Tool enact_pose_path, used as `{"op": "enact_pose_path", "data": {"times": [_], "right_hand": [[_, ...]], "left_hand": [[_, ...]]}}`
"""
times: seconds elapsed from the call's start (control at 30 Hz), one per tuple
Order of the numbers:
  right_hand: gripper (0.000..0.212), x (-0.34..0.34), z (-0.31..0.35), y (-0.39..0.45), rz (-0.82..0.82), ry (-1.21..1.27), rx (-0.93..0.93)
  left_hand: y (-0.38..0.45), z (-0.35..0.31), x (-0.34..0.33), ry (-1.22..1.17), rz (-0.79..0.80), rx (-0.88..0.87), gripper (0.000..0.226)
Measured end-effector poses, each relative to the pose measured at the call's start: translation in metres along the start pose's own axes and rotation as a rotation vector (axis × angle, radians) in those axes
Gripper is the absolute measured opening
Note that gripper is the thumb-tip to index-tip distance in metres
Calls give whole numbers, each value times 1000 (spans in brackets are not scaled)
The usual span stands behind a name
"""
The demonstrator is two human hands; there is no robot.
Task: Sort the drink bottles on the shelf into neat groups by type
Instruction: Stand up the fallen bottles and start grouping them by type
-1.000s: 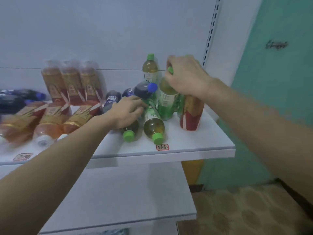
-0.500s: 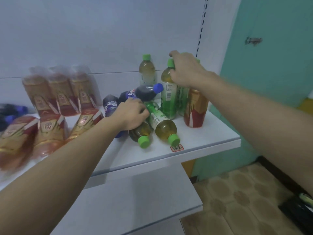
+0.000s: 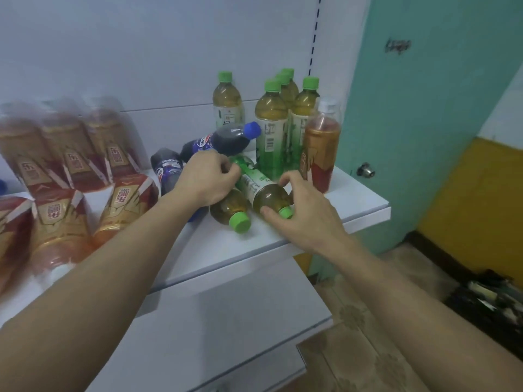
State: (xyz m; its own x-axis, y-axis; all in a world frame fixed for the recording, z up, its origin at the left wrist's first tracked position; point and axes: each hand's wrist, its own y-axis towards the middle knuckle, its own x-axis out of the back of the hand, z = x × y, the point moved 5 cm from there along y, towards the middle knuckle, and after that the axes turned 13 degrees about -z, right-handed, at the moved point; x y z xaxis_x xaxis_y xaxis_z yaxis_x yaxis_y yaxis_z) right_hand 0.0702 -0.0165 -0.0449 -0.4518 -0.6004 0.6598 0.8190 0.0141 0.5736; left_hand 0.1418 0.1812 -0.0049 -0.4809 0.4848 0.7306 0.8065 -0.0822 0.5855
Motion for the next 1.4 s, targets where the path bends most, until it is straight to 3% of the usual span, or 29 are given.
{"op": "enact_pose_path", "data": {"times": [0.13, 0.3, 0.43, 0.57, 0.63, 0.7, 0.83, 0.97, 1.1, 1.23, 1.3, 1.4], "right_hand": [[58, 2, 2, -8, 12, -60, 20], [36, 36, 29, 24, -126, 90, 108], [28, 63, 61, 90, -249, 42, 128], [21, 50, 86, 150, -70, -78, 109], [27, 38, 93, 163, 19, -86, 100], [33, 36, 97, 165, 28, -87, 97], [21, 39, 94, 161, 13, -167, 84], [31, 47, 93, 150, -10, -214, 123], [40, 53, 83, 128, -104, -102, 97], [29, 46, 57, 107, -210, 21, -9], [24, 31, 36, 97, -122, 61, -76], [36, 1, 7, 83, 112, -23, -143]], "left_hand": [[-3, -1, 2, -22, -48, 15, 45], [1, 6, 17, -24, 2, -3, 33], [-2, 21, 38, 212, 44, -121, 20], [-12, 46, 52, 333, 55, -64, 26], [-17, 55, 54, 313, 92, -26, 28], [-20, 57, 54, 302, 110, -27, 28], [-22, 54, 53, 289, 117, -40, 28], [-21, 55, 52, 270, 138, -36, 29], [-21, 55, 52, 264, 144, -35, 29], [-21, 55, 52, 261, 145, -34, 28], [-21, 55, 51, 258, 139, -37, 28], [-21, 55, 51, 260, 144, -38, 29]]}}
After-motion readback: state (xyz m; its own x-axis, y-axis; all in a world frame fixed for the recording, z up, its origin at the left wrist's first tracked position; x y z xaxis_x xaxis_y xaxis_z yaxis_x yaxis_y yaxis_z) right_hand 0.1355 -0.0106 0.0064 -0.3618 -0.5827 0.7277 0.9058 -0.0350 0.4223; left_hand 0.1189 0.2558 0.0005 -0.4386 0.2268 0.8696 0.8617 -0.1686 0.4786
